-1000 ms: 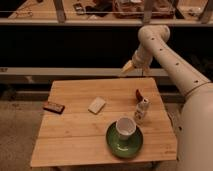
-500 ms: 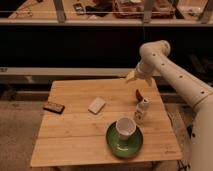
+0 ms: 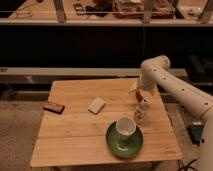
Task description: Place the pepper in the ceramic cup
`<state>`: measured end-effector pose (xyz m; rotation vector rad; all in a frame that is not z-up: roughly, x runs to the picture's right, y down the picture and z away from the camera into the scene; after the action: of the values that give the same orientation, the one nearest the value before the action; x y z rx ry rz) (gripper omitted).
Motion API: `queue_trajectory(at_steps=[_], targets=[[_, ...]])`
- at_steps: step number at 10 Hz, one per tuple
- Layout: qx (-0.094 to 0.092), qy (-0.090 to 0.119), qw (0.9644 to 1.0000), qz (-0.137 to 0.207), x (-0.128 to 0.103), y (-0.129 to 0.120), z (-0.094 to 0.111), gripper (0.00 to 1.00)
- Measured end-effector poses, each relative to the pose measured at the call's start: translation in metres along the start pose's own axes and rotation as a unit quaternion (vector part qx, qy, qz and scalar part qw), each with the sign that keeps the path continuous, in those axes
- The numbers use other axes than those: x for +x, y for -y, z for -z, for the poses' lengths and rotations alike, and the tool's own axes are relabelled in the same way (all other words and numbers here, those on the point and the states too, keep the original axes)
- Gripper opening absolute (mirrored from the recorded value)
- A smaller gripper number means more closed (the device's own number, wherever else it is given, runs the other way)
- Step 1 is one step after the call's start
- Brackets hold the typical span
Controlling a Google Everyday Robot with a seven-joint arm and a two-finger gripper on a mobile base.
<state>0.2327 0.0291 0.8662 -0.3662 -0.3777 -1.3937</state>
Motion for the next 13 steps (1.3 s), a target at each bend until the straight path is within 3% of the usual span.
queue_trajectory(at_steps=[6, 11, 13], targets=[[0.017, 0.043, 0.9989, -0.013, -0.031, -0.013, -0.045, 0.8], [0.01, 0.033, 0.9993, 0.011, -0.022, -0.025, -0.051, 0.8], [0.01, 0.015, 0.9997, 0.014, -0.014, -0.03, -0.053, 0.8]])
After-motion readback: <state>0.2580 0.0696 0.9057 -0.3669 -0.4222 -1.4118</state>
